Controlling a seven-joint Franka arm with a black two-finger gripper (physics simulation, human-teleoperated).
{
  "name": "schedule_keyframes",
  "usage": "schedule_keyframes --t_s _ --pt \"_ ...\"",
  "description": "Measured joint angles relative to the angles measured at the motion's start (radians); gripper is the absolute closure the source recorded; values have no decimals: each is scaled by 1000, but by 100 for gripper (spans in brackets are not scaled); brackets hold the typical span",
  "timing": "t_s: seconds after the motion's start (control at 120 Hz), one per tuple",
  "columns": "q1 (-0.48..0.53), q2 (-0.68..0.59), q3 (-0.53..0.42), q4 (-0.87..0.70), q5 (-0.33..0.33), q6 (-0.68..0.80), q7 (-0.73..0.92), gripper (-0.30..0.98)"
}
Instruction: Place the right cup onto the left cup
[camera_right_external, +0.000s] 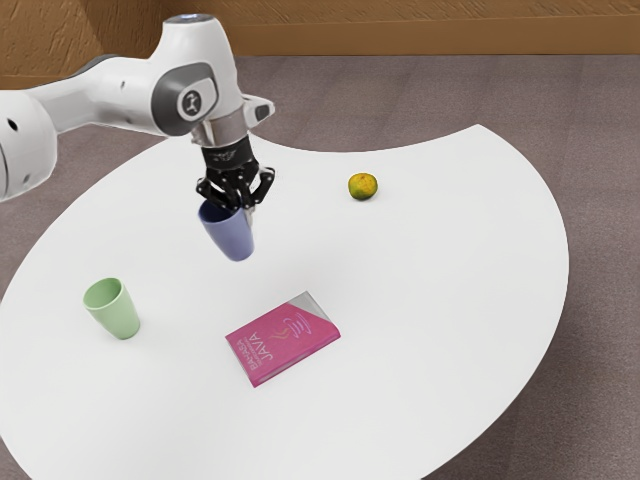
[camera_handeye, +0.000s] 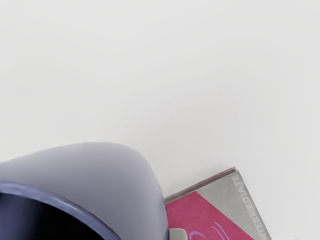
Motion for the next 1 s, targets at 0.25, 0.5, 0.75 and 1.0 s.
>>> schedule_keyframes --t_s 0.25,0.5,0.75,1.0 --pt "123 -136 72 -96 8 -36 -18 78" --pt "237 -201 81 -165 25 -68 -31 78" --pt "301 -216 83 -210 28 -81 -38 78" --pt "320 -221 84 -237 29 -80 -43 78"
